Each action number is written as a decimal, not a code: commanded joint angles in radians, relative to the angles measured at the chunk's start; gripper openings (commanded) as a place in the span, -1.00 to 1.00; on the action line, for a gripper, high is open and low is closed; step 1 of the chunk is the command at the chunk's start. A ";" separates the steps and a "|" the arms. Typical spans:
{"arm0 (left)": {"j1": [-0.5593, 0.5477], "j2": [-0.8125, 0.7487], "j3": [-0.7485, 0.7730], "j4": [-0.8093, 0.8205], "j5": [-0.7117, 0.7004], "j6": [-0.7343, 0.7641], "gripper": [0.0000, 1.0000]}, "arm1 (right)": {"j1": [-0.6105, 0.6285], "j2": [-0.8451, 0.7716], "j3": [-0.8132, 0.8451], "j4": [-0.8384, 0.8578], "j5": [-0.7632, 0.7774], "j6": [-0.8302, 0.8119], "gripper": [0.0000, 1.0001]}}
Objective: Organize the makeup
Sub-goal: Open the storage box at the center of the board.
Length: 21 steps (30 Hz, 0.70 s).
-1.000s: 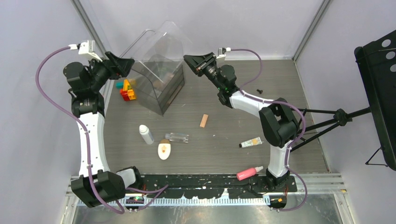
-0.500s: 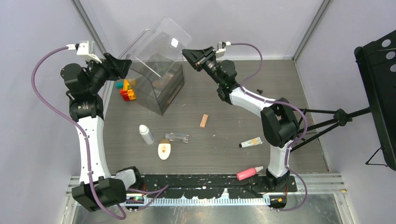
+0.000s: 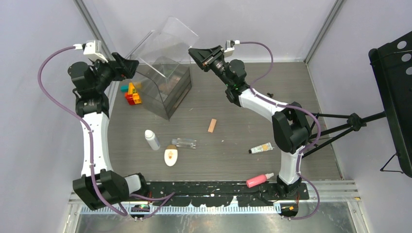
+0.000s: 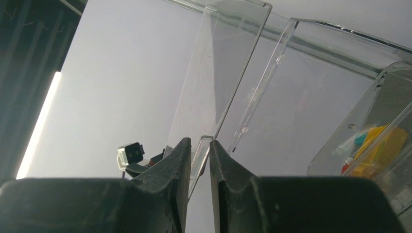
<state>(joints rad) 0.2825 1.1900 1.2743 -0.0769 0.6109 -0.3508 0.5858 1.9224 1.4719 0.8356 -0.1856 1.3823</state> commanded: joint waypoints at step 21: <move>-0.008 0.216 0.065 0.308 0.069 -0.121 0.43 | 0.012 -0.047 0.118 -0.017 -0.041 -0.040 -0.38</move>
<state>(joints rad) 0.2802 1.3861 1.2884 0.1558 0.6937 -0.4500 0.5907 1.9224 1.5364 0.7929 -0.2089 1.3758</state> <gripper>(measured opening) 0.747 0.293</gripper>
